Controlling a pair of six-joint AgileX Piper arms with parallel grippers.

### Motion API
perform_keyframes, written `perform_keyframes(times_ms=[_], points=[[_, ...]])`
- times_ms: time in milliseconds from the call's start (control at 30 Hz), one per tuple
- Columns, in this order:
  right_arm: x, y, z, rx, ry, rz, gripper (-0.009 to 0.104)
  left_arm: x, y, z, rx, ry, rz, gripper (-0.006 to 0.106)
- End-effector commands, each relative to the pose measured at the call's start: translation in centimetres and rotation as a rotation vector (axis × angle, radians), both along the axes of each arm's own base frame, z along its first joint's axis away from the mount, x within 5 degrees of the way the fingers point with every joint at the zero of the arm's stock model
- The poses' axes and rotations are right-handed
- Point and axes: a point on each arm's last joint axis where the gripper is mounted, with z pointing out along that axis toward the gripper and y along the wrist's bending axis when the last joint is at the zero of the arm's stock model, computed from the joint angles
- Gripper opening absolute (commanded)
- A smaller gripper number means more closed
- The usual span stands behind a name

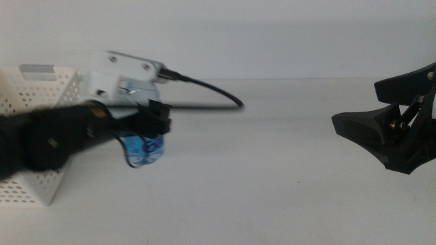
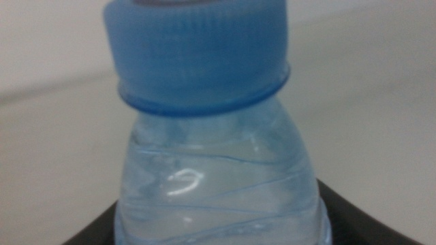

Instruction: Use arms to grab the bottles and put them into the dustbin to the left of the table.

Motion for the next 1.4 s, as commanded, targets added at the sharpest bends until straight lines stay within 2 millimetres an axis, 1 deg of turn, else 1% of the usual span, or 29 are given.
perform_keyframes(times_ms=[0,167,267,433,633,700,800,867,1000,1067,1200,1367], points=[[-0.1,0.0,1.9,0.055,-0.103,0.003,0.063,0.1,1.4,4.5,-0.049,-0.073,0.032,-0.005],[-0.1,0.0,1.9,0.055,-0.103,0.003,0.063,0.6,4.1,6.9,-0.029,0.078,0.061,-0.005],[-0.1,0.0,1.9,0.055,-0.103,0.003,0.063,1.1,6.0,8.7,-0.022,0.148,0.088,-0.005],[-0.1,0.0,1.9,0.055,-0.103,0.003,0.063,2.2,9.5,11.3,0.020,0.266,0.144,-0.005],[-0.1,0.0,1.9,0.055,-0.103,0.003,0.063,4.4,13.8,13.3,0.113,0.377,0.231,-0.005],[-0.1,0.0,1.9,0.055,-0.103,0.003,0.063,5.2,14.9,13.4,0.133,0.402,0.256,-0.005],[-0.1,0.0,1.9,0.055,-0.103,0.003,0.063,6.6,16.5,13.3,0.163,0.433,0.292,-0.005],[-0.1,0.0,1.9,0.055,-0.103,0.003,0.063,7.5,17.5,12.9,0.187,0.462,0.313,-0.005],[-0.1,0.0,1.9,0.055,-0.103,0.003,0.063,9.1,19.7,11.5,0.219,0.509,0.361,-0.005],[-0.1,0.0,1.9,0.055,-0.103,0.003,0.063,9.8,20.7,10.5,0.213,0.533,0.378,-0.005],[-0.1,0.0,1.9,0.055,-0.103,0.003,0.063,10.9,21.8,8.3,0.203,0.578,0.391,-0.005],[-0.1,0.0,1.9,0.055,-0.103,0.003,0.063,12.4,22.1,6.2,0.208,0.593,0.380,-0.004]])
